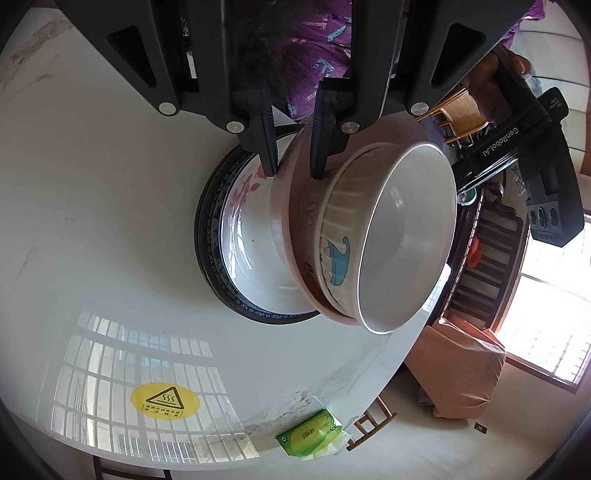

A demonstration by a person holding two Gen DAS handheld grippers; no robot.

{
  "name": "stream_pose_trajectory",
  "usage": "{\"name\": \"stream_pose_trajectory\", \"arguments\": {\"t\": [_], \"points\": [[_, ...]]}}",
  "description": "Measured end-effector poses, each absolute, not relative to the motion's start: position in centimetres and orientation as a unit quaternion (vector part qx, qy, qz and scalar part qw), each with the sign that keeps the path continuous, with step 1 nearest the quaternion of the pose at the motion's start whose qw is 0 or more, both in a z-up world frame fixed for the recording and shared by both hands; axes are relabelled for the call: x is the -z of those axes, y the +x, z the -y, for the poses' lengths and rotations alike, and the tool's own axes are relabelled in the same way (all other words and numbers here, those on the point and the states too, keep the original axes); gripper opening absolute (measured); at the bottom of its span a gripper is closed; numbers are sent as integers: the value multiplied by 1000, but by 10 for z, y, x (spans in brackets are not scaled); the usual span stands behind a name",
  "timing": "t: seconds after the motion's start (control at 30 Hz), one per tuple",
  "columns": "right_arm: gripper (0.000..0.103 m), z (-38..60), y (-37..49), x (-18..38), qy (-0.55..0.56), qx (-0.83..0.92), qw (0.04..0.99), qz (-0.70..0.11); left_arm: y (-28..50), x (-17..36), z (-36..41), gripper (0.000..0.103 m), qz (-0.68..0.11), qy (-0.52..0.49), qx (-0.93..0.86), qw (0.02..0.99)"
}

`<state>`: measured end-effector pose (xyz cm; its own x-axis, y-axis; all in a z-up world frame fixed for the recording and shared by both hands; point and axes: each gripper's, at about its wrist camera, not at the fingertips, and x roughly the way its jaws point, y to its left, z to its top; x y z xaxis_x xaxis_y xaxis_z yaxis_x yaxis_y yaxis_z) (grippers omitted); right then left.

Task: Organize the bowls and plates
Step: 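Lower the nested bowl stack onto the pink-flowered plate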

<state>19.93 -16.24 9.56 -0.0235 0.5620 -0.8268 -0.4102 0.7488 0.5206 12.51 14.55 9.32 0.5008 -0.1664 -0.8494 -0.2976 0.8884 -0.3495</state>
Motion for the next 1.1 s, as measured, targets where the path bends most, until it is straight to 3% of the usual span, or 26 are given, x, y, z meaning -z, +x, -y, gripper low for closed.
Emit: {"name": "stream_pose_trajectory", "arguments": {"t": [0.87,1.1], "points": [[21,164,203,-91,72,-351,699,-619,128,-89,-138,14,-480,-197,-50,853],[23,163,193,-95,60,-356,724,-589,117,-95,-127,15,-428,-145,-80,889]]}}
